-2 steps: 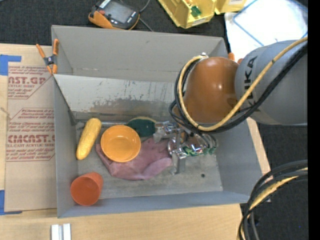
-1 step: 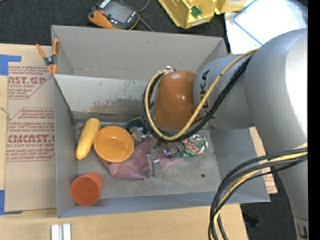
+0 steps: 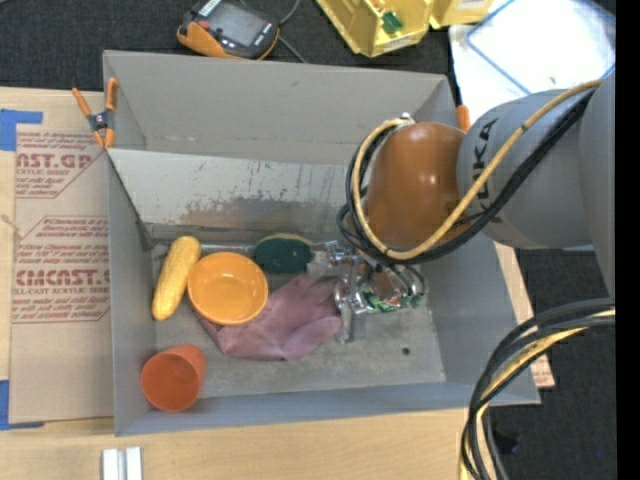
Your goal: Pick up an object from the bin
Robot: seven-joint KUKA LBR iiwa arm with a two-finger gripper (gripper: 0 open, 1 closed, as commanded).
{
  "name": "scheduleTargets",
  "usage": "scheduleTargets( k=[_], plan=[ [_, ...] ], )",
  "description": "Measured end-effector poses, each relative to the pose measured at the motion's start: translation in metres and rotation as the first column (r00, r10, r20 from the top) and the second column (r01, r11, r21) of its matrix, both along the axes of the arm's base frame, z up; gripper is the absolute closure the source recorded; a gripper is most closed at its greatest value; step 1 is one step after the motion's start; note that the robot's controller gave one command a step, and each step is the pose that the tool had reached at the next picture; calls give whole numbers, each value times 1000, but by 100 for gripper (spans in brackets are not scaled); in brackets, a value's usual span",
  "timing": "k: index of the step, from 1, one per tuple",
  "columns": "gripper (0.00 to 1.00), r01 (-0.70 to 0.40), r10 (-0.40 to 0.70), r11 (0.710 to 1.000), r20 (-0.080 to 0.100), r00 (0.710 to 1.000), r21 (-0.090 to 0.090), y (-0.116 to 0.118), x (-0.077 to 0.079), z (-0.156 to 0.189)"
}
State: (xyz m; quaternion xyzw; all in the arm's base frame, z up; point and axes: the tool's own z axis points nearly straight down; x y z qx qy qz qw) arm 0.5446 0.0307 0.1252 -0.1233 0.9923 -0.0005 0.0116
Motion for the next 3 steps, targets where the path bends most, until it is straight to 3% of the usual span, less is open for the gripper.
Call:
scheduleTargets(
  k=[1, 2, 3],
  plan=[
    [0, -208, 208, 978, -13, 978, 6, 70, 31, -50],
    [0, -28, 28, 1000, -4, 1000, 3, -7, 20, -19],
    [0, -201, 201, 979, -12, 979, 9, 22, 17, -56]
  ],
)
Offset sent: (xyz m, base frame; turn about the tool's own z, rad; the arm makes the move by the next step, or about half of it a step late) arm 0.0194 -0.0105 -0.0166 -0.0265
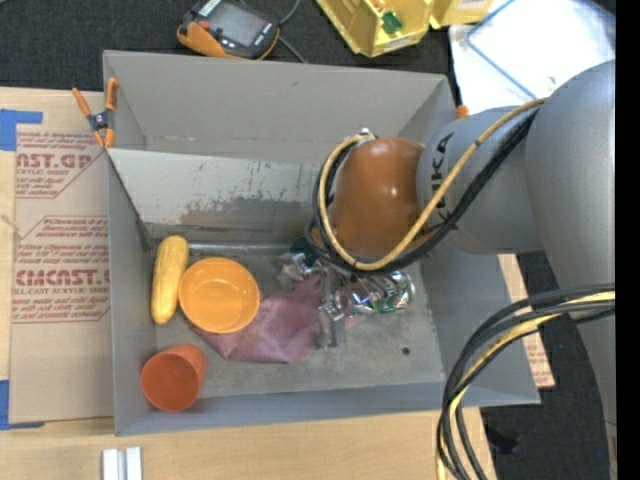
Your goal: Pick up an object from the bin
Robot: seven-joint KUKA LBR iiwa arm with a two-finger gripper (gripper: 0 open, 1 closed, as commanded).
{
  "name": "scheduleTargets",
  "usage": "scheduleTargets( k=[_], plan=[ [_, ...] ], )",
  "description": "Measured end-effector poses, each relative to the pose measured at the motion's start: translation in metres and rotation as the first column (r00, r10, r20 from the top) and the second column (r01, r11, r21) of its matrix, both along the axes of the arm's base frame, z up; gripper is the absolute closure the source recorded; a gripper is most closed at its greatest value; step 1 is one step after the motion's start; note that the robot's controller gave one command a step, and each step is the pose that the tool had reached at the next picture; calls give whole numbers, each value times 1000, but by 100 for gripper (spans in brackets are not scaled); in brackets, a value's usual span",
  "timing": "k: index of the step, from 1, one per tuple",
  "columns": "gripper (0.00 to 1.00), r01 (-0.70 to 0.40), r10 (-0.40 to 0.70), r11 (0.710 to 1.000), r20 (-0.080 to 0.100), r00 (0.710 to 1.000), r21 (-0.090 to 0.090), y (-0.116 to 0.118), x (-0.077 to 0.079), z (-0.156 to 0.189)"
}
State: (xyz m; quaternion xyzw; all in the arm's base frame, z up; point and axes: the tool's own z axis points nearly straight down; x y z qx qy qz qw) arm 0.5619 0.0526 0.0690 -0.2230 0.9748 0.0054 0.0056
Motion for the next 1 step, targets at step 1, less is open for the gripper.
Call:
scheduleTargets(
  k=[1],
  plan=[
    [0, 134, -133, 991, 19, 991, -6, -26, 4, 81]
  ],
)
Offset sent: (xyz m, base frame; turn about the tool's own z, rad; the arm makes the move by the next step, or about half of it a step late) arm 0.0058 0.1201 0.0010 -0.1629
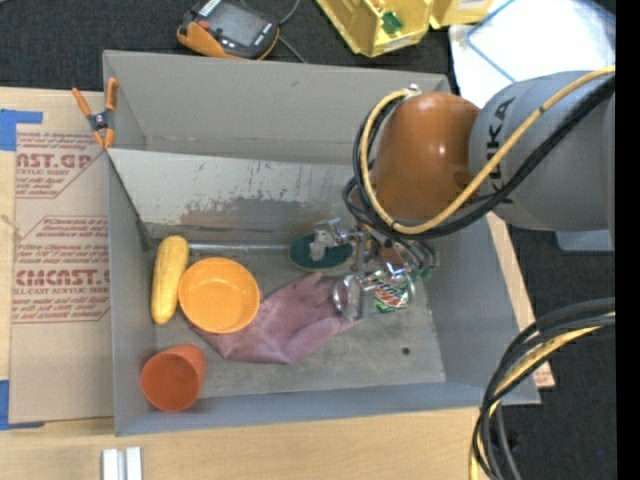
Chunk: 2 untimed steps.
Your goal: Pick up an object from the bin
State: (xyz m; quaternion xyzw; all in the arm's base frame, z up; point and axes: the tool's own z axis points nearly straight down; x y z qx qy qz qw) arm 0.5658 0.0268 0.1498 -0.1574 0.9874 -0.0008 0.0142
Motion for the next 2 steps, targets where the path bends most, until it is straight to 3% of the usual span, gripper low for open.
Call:
scheduleTargets(
  k=[1, 2],
  plan=[
    [0, -237, 237, 971, -10, 971, 5, 113, 2, -61],
    [0, -114, 114, 993, -1, 993, 1, 31, -32, -34]
  ],
)
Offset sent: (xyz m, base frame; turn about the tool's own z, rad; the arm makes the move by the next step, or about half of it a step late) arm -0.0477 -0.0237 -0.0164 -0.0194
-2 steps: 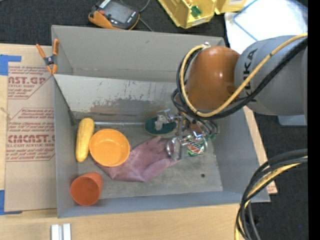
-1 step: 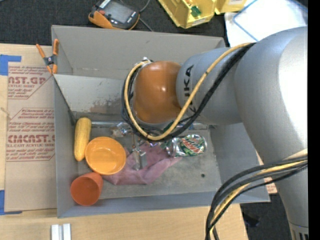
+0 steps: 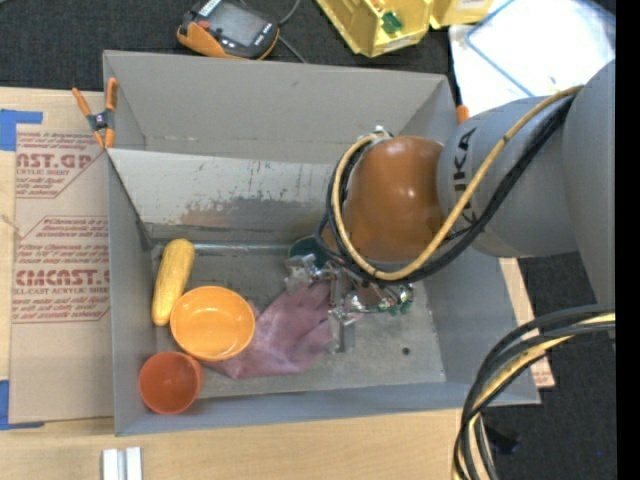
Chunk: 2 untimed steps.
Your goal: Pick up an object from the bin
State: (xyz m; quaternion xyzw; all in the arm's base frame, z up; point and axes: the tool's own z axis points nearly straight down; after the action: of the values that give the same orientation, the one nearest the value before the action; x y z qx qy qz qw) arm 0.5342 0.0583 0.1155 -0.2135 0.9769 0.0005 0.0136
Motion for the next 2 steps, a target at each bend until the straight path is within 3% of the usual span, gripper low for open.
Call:
scheduleTargets(
  k=[1, 2],
  plan=[
    [0, -68, 68, 998, -3, 998, 4, 79, 10, -26],
    [100, 25, -25, 1000, 3, 1000, -3, 8, 15, -37]
  ],
)
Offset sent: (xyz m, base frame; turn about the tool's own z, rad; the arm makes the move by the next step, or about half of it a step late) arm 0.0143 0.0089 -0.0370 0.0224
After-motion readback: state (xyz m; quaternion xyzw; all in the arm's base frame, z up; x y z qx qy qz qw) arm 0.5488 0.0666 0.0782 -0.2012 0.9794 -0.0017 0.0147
